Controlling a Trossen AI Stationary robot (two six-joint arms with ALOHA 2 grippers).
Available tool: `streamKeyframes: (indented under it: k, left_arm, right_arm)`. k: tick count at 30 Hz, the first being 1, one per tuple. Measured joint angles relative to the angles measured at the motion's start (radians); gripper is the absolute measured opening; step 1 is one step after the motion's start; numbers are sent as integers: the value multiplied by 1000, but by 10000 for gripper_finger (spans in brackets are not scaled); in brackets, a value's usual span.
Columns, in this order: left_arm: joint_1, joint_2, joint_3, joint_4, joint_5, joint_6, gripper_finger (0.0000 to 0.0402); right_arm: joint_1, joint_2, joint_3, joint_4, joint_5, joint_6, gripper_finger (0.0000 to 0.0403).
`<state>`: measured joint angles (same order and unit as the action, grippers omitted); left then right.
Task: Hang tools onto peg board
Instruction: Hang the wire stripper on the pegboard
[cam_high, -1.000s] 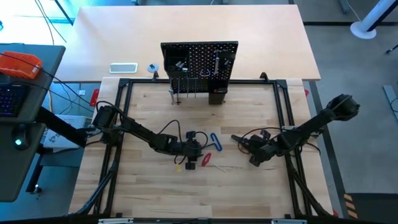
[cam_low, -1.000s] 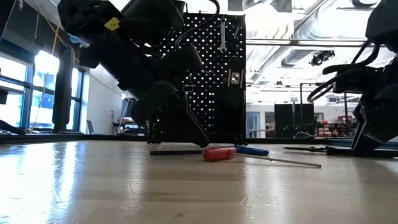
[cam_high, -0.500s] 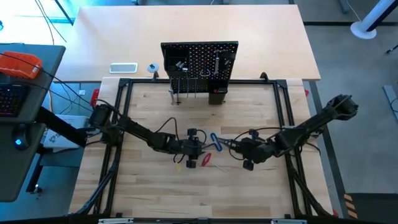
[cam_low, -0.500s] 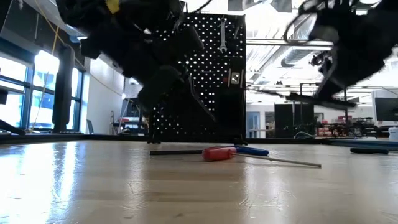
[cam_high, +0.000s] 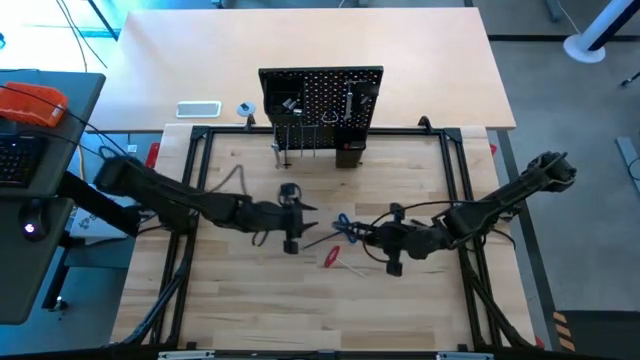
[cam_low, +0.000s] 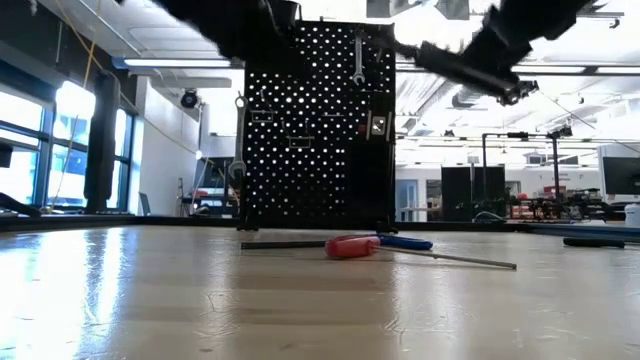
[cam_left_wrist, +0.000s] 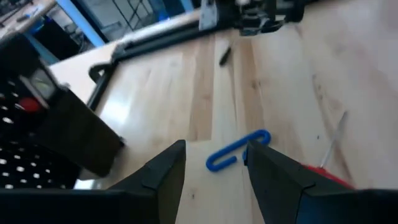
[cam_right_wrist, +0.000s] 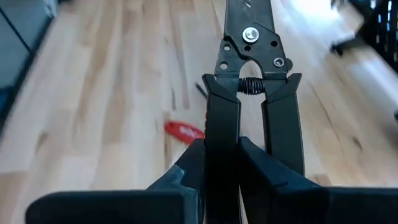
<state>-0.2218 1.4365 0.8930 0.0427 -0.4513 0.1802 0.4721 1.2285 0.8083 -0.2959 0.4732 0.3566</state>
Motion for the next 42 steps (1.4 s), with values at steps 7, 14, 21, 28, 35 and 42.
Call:
streamKeyframes:
  k: [7,14,21,28,35,42]
  left_arm:
    - [0,-262,-119,22,74,-79,163]
    - [-11,-533,-262,82,164,-201,163]
    - [-60,-697,-369,262,215,-189,163]
    - [-65,-743,-425,324,214,-327,163]
    - [-64,-704,-452,318,214,-425,163]
    - [-64,-621,-457,378,214,-458,163]
  right_arm:
    - [2,0,31,86,-3,-111,53]
    - [2,0,31,126,23,-187,53]
    - [2,0,31,147,32,-225,53]
    - [2,2,31,171,38,-280,53]
    - [-1,2,31,245,55,-402,53]
    - [-3,12,31,227,86,-439,53]
